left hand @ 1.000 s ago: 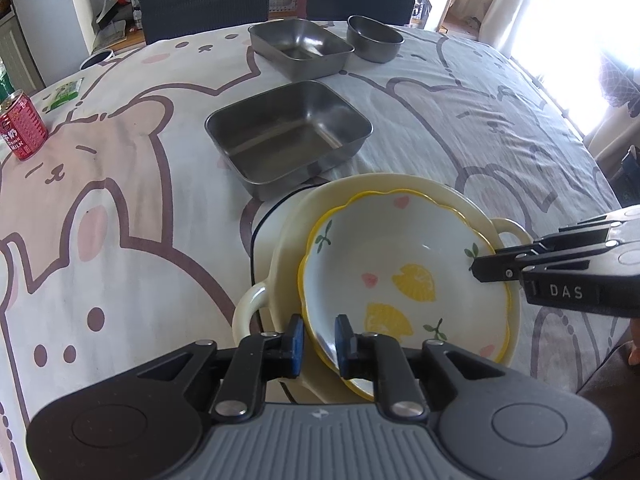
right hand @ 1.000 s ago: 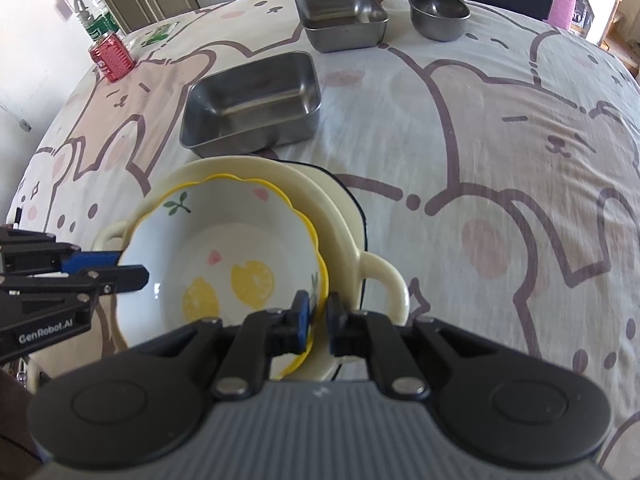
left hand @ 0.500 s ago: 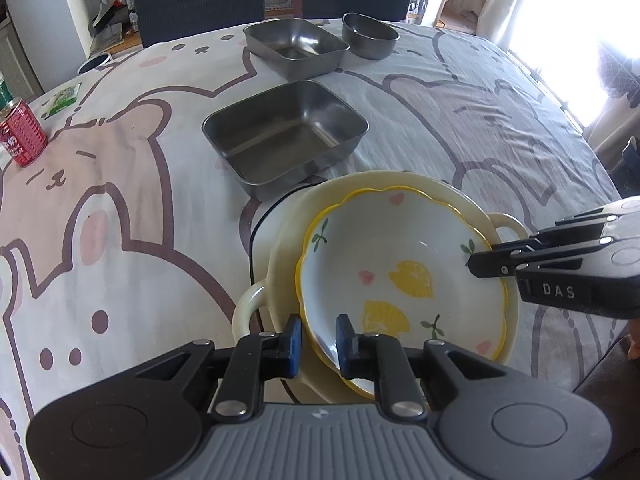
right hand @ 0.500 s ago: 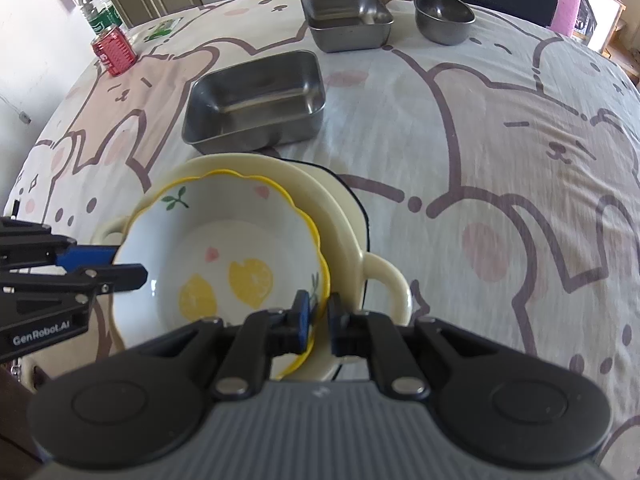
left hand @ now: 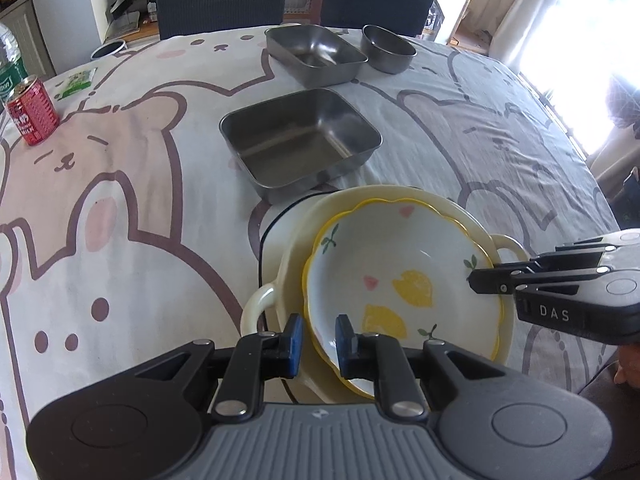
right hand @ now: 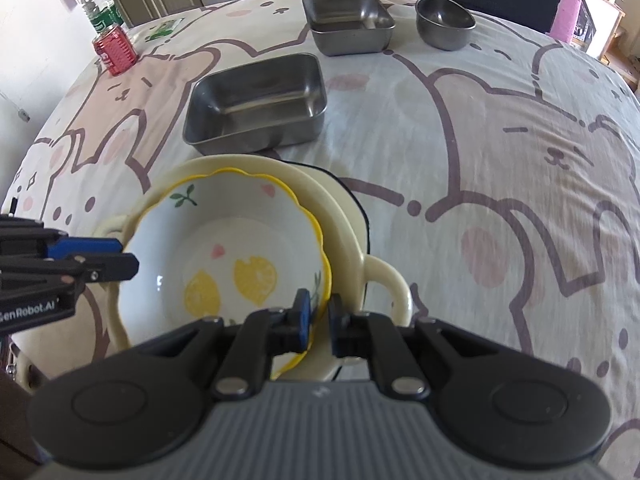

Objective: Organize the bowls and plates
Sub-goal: 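Open both tools to release the floral bowl rim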

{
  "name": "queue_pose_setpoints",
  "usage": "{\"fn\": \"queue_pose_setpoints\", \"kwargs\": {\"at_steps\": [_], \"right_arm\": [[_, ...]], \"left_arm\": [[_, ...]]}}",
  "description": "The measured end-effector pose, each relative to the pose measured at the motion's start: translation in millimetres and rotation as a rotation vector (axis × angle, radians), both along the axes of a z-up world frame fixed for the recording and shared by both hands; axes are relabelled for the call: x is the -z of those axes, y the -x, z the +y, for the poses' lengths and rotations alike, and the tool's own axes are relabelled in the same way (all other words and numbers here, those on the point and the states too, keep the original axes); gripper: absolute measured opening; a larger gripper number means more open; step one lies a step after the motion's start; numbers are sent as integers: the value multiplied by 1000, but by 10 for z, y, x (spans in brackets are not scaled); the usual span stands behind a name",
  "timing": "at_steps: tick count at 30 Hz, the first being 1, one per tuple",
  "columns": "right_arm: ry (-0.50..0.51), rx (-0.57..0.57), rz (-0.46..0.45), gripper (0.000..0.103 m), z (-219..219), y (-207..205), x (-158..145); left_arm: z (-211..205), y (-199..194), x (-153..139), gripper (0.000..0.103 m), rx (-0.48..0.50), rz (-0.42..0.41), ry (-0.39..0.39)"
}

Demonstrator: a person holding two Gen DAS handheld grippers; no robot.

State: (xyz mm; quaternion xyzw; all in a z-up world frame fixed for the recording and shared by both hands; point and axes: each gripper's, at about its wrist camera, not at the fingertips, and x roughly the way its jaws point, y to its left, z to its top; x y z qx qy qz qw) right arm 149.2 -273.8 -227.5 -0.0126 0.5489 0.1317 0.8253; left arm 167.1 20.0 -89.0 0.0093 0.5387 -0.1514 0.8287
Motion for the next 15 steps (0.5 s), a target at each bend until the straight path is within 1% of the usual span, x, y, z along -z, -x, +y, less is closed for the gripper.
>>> {"fn": "queue_pose_setpoints", "kwargs": {"at_steps": [7,9,10,11,13,15], "right_arm": [[-34,40,4,12,-56,14,-17],[-45,46,-2,16,-61,34,-43],[-51,48,-4,18,-63,42,-55],[-55,49,-6,18,-64,50,-65],[-57,52,-12,19,-64,66,-83],[-70,62,-19,19,-80,85,-109]], "left_arm": [[24,1,-12,21,-37,4,28],[23,3,-13,22,-38,4,29],[24,7,-13,24,-40,5,32],[26,8,-18,28,-43,6,34],[29,15,-27,33,-48,2,39],[38,28,-43,34,-52,-2,46]]}}
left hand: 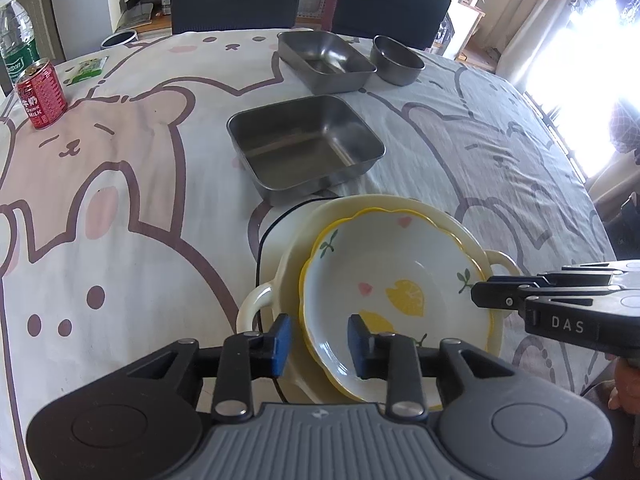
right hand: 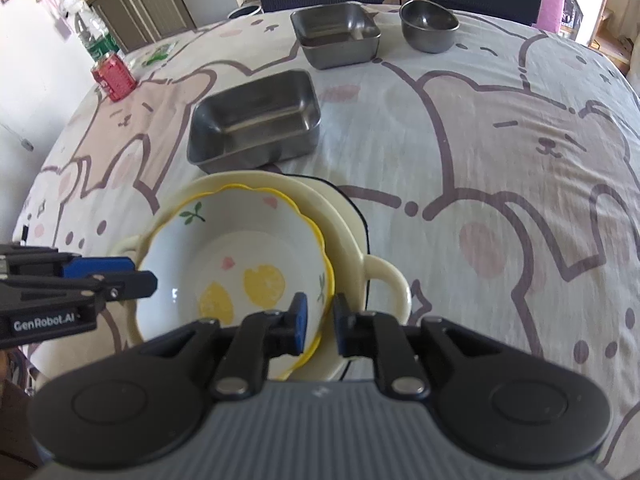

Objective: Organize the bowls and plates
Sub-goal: 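Open both tools to release the floral bowl rim, then move both tools to the square stainless steel tray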

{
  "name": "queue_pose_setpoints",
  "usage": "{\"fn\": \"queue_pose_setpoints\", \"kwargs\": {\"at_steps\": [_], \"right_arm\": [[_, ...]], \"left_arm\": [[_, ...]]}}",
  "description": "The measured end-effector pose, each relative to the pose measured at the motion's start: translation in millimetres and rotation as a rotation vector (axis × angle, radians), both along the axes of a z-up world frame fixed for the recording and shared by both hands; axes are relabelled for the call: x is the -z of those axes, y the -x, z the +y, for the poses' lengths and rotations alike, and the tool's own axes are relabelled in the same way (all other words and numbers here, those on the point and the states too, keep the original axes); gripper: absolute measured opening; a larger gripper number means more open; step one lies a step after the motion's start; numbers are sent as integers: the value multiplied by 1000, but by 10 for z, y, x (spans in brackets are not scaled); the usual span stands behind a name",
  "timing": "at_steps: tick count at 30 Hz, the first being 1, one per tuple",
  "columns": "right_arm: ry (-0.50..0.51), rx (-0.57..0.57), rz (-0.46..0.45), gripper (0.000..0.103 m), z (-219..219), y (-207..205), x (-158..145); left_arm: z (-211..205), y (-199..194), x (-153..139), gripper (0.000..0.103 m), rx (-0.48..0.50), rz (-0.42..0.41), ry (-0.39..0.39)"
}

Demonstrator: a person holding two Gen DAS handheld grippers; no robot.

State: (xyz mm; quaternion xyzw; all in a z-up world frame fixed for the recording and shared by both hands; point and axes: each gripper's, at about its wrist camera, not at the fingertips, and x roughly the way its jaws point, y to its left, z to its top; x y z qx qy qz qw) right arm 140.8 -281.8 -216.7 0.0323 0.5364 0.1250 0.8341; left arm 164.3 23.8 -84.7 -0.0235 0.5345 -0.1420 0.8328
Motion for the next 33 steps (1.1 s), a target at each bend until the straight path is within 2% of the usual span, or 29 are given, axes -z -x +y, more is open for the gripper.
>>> {"fn": "queue_pose_setpoints", "kwargs": {"at_steps": [4,9,12,14,15,17,19,23,26,33], "right_arm": [[-43,21,-20,19,-57,49,-75],[-61,25,-36,28,-91,110,-135],[-58,29,-44,36,-124,137,-155],[-62,36,-52,44,-153,146,-171],[-62,39,-59,46,-166,152,-185],[-62,51,-87,59,-205,173,-235],[-71,60,-117,67,-247,183,-288],[-97,83,-160,88,-330,149,-381],[-83,86,-224,102,-340,97,-453],[-82,80,-291,103,-309,-231,-523]], "left_arm": [[18,33,-27,40,-9,-7,13],[39,64,-77,54,-14,-24,24],[64,79,-125,67,-24,-38,34],[80,94,-175,79,-29,-61,32],[88,102,-201,81,-31,-76,31],[112,105,-254,94,-37,-97,42],[143,98,-307,101,-48,-119,52],[164,63,-415,103,-53,-178,35],[186,-6,-492,103,-72,-212,37],[219,-314,-556,103,-144,-234,65]]}}
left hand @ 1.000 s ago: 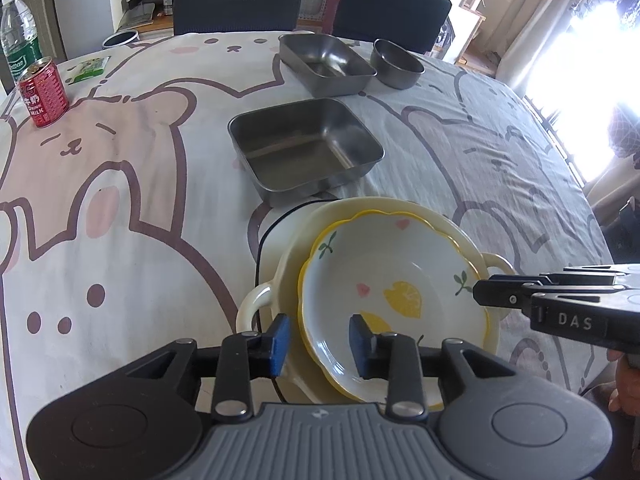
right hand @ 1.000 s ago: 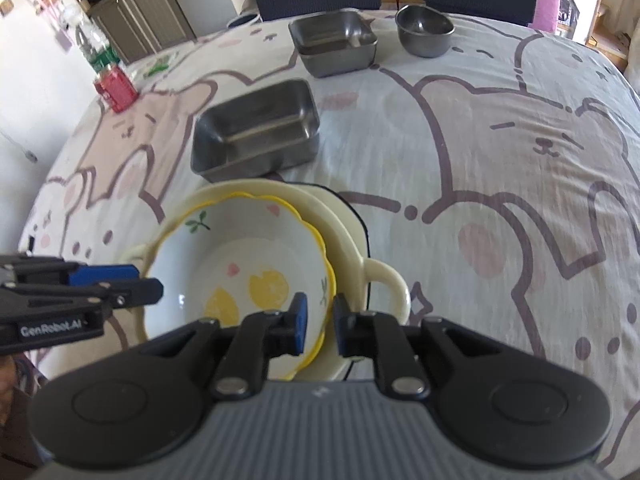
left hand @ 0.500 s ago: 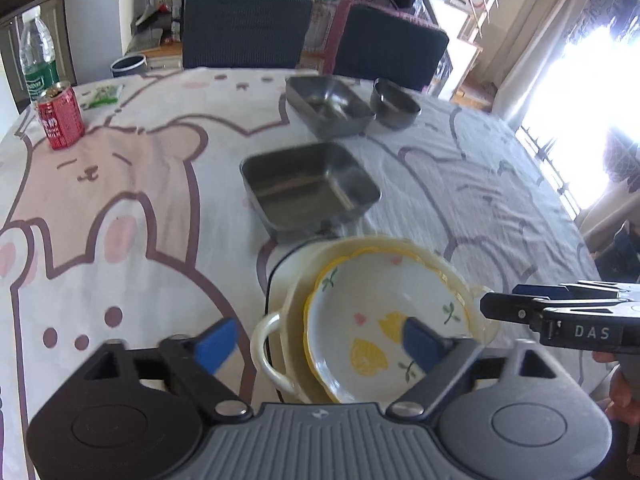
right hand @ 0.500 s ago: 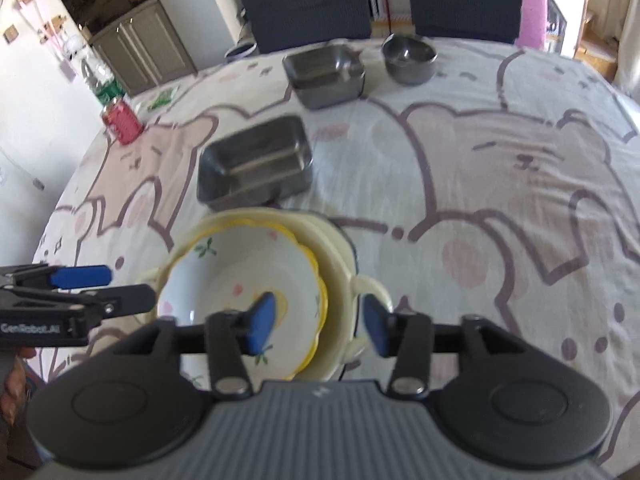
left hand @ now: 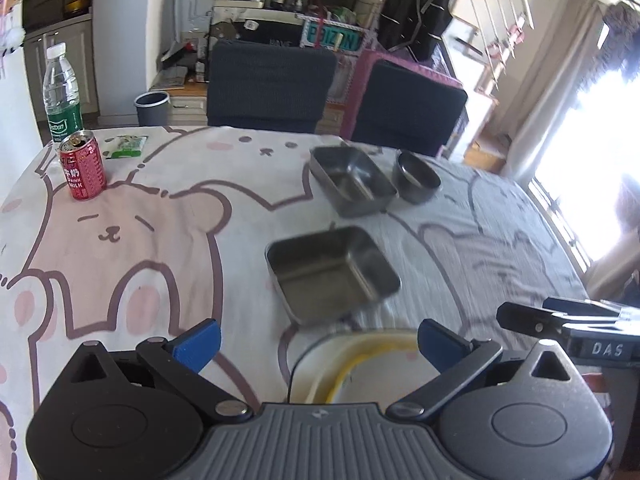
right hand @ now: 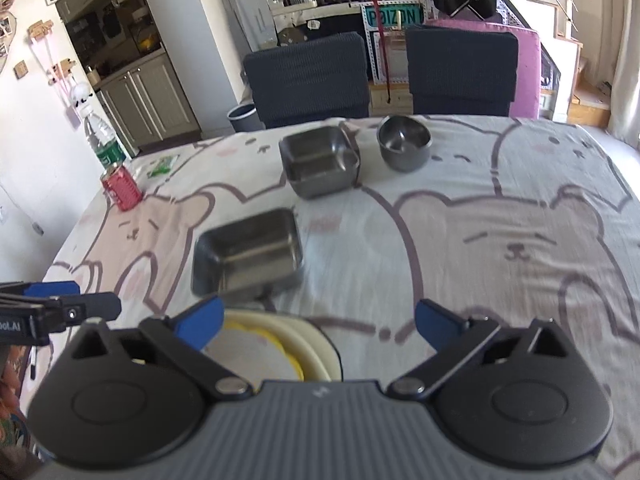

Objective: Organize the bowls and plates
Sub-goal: 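Move both tools to the square stainless steel tray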

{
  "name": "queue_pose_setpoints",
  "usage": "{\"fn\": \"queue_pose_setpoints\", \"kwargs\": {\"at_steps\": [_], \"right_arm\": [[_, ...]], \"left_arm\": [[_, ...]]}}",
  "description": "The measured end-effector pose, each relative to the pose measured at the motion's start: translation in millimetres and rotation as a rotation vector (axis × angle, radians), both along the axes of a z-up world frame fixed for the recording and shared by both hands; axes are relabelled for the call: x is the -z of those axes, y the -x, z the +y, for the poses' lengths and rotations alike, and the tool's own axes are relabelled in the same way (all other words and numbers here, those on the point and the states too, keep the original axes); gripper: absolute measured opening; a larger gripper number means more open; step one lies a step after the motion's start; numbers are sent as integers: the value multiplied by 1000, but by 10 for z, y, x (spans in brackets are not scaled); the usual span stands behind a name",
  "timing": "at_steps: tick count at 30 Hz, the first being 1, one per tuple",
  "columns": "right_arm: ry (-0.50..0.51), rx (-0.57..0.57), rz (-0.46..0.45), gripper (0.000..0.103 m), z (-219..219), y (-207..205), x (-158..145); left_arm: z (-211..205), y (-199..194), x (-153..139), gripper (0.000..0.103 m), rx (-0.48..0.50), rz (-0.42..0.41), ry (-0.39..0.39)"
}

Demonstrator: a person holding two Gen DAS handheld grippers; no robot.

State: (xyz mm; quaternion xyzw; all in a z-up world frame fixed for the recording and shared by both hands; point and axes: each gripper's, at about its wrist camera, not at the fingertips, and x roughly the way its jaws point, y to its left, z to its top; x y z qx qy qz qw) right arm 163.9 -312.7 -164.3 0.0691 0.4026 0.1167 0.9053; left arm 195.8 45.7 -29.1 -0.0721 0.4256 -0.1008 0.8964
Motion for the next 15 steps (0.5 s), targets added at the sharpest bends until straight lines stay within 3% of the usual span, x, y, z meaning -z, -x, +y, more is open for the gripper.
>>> {"fn": "queue_pose_setpoints", "kwargs": {"at_steps": [7,12,15], "right_arm": [[61,36,-40,103,100,-420,103],[61,47,-21,102,180,-663,142],[6,10,20,90,220,-833,187]], "left_arm": [[12,-368,86,101,-73,39,31],[72,-661,283,83,-122,124,75],[86,-793,403,74,-152,167,80]]}}
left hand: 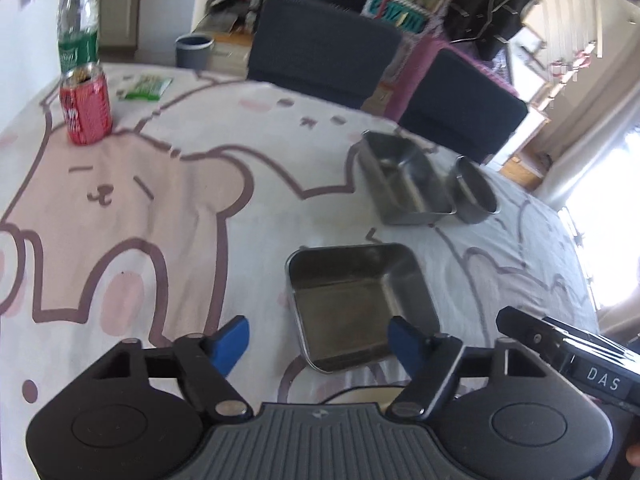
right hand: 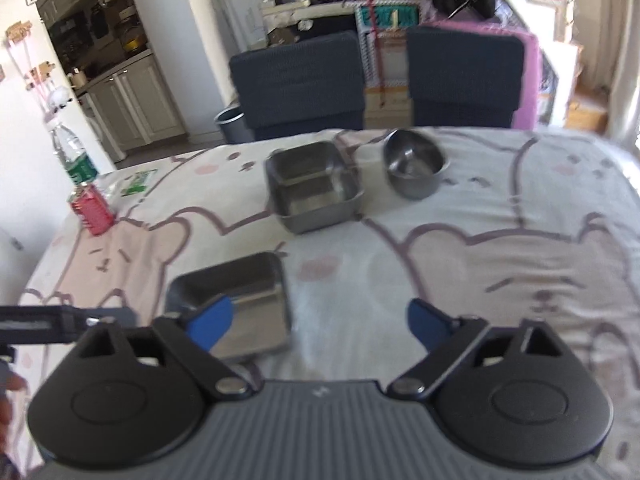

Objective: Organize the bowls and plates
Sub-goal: 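Move both tools to the square stainless steel tray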

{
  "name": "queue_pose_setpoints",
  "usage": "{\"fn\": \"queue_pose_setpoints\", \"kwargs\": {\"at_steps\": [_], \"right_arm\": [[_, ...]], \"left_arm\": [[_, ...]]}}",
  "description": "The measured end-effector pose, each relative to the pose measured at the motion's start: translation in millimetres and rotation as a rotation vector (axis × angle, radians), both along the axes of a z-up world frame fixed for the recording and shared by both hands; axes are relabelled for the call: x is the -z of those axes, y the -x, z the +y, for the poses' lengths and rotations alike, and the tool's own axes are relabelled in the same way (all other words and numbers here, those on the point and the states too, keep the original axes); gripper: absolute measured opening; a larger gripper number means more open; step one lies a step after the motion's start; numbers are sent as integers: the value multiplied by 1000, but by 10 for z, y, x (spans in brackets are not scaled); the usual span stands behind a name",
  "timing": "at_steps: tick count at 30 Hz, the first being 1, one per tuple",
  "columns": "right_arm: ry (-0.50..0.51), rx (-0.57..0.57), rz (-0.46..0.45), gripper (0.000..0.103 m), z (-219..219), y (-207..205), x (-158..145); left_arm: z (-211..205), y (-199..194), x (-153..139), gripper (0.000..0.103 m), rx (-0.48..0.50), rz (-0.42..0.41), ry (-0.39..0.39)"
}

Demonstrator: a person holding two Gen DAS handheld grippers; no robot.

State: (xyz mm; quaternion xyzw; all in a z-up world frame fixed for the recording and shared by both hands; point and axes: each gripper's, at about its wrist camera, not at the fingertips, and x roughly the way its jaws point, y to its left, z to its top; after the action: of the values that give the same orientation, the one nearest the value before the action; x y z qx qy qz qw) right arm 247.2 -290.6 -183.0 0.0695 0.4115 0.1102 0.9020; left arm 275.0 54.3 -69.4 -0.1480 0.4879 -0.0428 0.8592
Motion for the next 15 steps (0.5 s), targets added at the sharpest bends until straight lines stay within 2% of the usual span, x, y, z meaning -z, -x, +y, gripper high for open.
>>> {"fn": "queue_pose_setpoints", "kwargs": {"at_steps": [5,11,15], "right_arm": [[-7,-76,43,64,125,-195,165],[23,-131,59,56,282,-294,265],[69,-148,78,49,350,-355,343]], "left_arm": [[-28,-158,148,64,-22,34,0],[-89,-301,299,53,-36,72,-38],[-121,-368,375,51,-37,89,-55]]}}
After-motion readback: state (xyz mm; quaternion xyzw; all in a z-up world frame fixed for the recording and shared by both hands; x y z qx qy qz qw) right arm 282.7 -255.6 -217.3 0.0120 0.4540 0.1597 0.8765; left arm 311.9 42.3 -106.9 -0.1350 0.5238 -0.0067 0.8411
